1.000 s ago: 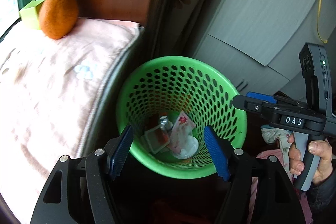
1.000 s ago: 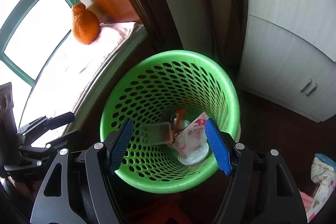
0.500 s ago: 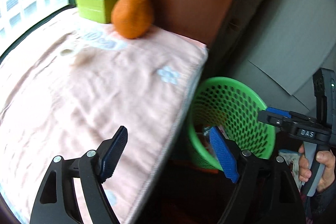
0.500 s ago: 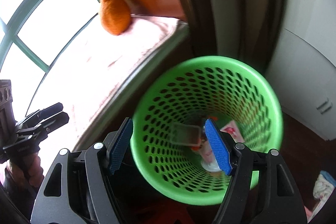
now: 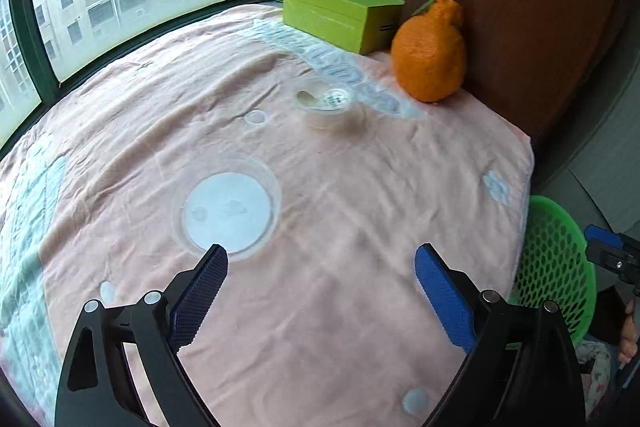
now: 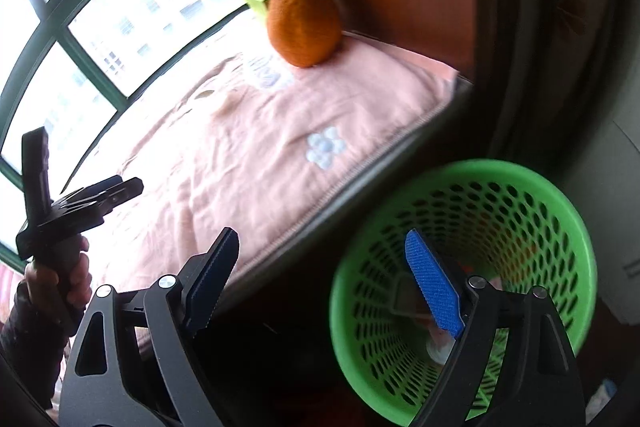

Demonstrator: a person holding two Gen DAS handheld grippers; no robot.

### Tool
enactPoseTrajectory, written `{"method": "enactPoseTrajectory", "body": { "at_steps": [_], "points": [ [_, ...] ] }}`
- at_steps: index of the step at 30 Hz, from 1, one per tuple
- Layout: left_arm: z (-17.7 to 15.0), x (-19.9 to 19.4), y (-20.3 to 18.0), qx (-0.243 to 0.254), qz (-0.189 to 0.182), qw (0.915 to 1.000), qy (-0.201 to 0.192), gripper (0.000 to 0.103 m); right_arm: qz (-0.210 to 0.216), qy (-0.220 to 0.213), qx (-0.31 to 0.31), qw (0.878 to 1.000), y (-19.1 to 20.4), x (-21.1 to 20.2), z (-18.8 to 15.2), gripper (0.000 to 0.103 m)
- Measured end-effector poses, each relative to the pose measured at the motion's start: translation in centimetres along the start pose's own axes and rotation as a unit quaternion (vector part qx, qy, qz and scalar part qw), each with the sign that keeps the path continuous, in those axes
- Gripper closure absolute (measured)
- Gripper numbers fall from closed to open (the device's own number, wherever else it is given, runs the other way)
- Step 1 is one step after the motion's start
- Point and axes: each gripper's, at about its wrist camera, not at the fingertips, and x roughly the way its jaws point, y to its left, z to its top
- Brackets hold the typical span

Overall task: Collect trash
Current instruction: 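Return both tools to the clear round lid and pudding cup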

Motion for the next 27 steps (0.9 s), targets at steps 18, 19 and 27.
{"method": "enactPoseTrajectory", "body": {
  "at_steps": [18, 19, 27],
  "points": [
    [1.3, 4.6, 5.5, 0.010, 0.007, 0.9997, 0.022, 0.011, 0.036, 0.024, -0.068, 0.997, 7.4, 6.3, 4.6, 0.018],
    [1.4, 4.7, 5.6, 0.010, 0.008, 0.9997, 0.023, 0.011, 0.037, 0.025, -0.071, 0.996, 7.7, 6.7, 4.9, 0.018],
    [1.7, 5.2, 6.2, 0.019, 0.006, 0.9996, 0.019, 0.010, 0.048, 0.030, -0.105, 0.993, 10.1, 8.4, 6.2, 0.018]
  ]
}}
